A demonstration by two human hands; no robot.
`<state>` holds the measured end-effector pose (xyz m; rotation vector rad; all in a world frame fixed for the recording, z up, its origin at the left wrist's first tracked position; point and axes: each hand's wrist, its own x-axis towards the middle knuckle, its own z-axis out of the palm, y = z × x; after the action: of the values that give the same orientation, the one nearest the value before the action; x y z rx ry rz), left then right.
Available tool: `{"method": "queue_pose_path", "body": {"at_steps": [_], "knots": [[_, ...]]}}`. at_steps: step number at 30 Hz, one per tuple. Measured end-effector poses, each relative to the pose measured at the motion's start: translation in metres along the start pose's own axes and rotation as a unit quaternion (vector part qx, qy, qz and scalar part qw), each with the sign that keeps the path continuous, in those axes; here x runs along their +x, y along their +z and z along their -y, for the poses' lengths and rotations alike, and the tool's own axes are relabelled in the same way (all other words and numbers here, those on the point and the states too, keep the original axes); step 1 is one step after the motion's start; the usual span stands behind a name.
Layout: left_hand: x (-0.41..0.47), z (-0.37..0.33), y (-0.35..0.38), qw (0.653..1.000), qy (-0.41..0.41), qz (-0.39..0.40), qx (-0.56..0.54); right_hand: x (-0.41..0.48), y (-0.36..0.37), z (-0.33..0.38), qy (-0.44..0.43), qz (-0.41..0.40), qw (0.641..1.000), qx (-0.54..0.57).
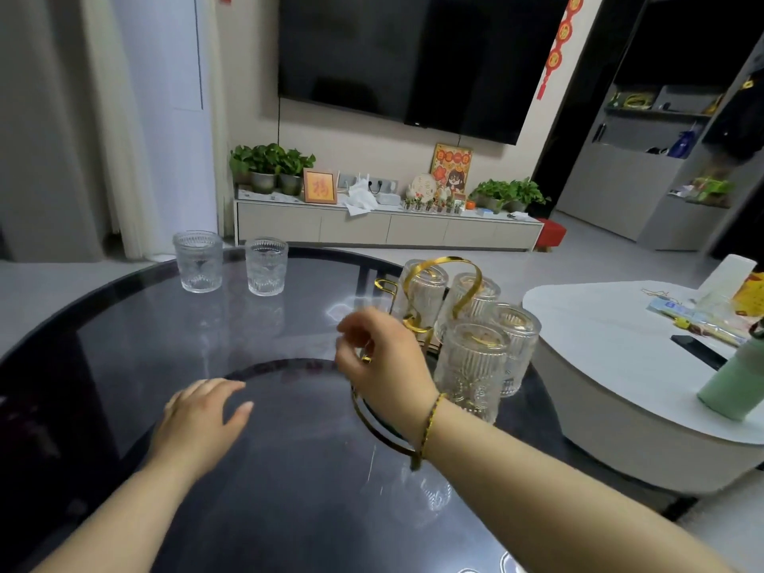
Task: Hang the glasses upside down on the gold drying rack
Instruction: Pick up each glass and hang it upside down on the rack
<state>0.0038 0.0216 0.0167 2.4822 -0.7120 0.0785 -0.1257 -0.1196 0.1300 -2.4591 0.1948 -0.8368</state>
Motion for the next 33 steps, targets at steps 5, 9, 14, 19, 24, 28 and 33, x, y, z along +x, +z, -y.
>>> {"method": "queue_pose_path", "body": {"at_steps": [5,9,14,19,24,28,33], "knots": [[0.015,0.043,-0.016,0.997,-0.070,-0.017,-0.006,0.025,0.081,-0.018,0.090,0.027,0.993,0.069],[0.020,0.054,-0.008,0.998,-0.053,-0.014,0.025,0.073,0.142,-0.043,0.150,0.056,0.984,0.075],[0.024,0.064,0.000,0.998,-0.045,-0.021,0.030,0.138,0.208,-0.083,0.267,0.057,0.956,0.107],[0.029,0.067,0.000,0.998,-0.054,-0.010,0.012,0.191,0.253,-0.106,0.271,0.046,0.954,0.117],[0.030,0.066,-0.004,0.998,-0.061,0.001,0.023,0.221,0.273,-0.123,0.283,-0.014,0.951,0.126],[0.031,0.066,-0.007,0.997,-0.041,0.007,0.067,0.235,0.276,-0.129,0.318,-0.011,0.939,0.127],[0.031,0.067,-0.006,0.997,-0.033,-0.002,0.075,0.239,0.265,-0.137,0.301,0.011,0.930,0.212]]}}
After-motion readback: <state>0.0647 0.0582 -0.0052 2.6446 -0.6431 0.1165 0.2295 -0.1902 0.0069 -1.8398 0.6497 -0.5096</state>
